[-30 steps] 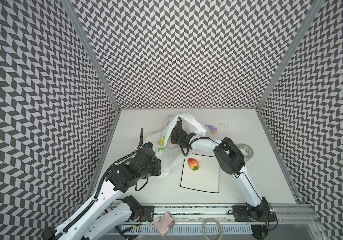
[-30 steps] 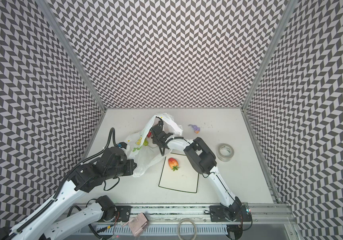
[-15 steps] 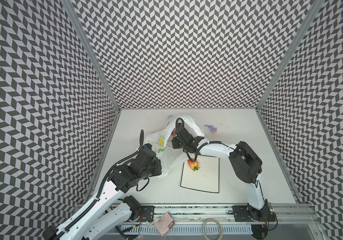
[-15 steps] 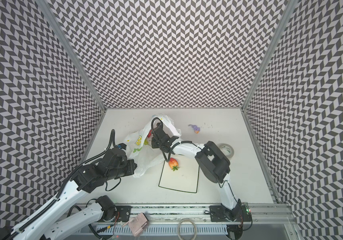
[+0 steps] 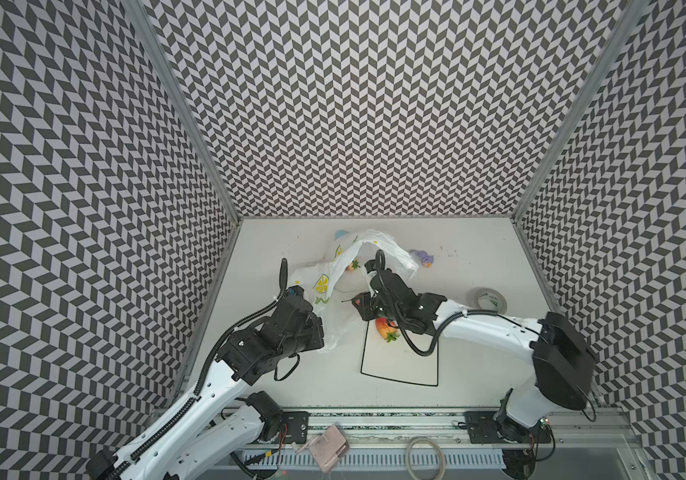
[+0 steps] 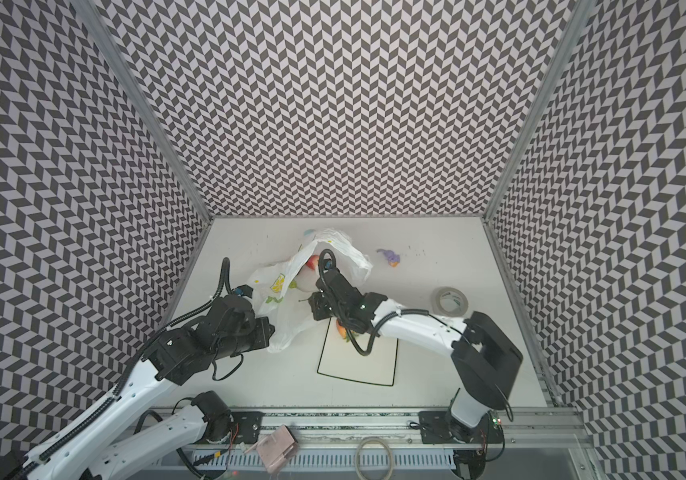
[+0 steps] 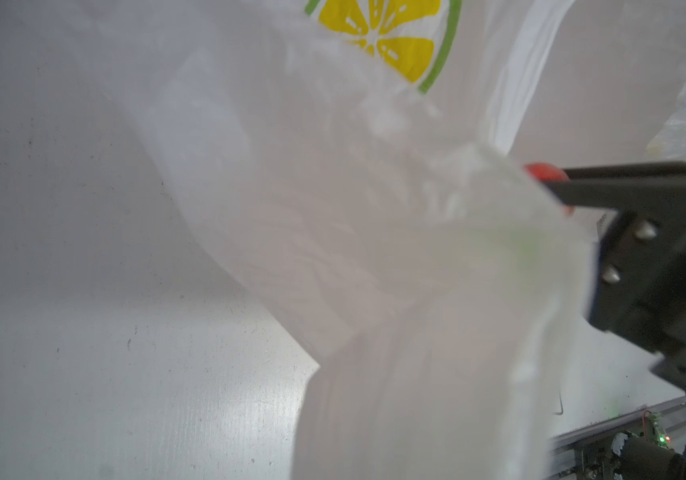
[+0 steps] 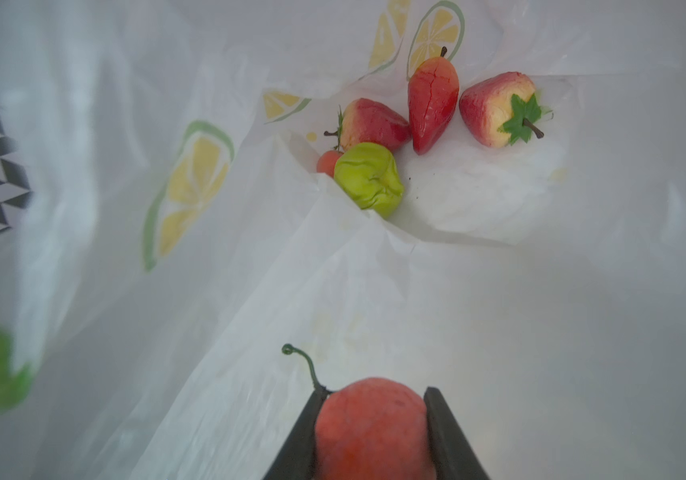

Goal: Take the fake fruits out of the plastic bag
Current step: 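Lift the peach out of the bag and carry it over the board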

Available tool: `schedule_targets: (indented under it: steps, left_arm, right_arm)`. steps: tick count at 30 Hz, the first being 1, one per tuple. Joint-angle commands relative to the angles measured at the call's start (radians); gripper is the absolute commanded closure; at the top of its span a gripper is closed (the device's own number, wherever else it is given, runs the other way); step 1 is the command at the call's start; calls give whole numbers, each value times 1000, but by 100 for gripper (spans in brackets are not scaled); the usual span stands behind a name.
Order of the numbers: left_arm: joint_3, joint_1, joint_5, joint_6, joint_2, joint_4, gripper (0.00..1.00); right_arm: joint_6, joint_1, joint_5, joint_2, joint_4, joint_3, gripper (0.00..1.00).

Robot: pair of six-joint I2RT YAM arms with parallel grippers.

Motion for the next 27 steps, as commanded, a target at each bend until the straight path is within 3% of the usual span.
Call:
schedule_targets:
  steps: [1, 6, 10, 12, 19, 27]
  left_arm:
    - [8, 2, -24, -13, -11, 13, 100]
    - [9, 2, -24, -13, -13, 21, 100]
    - [8, 2, -29, -16, -19, 22, 100]
    - [8, 2, -34, -17, -21, 21, 100]
    - [15, 2, -42, -9, -9, 29, 100]
    - [29, 2, -47, 0, 1, 4, 100]
  right_arm:
    - [-57, 17, 49, -164, 13, -127, 68]
    - [-19, 20, 36, -388, 36, -349, 67]
    - [66, 11, 178, -515, 11, -432, 65]
    - [112, -20, 190, -547, 13, -464, 65]
    - [362, -157, 121, -430, 89, -484, 65]
    - [570, -196, -9, -193, 222, -429, 66]
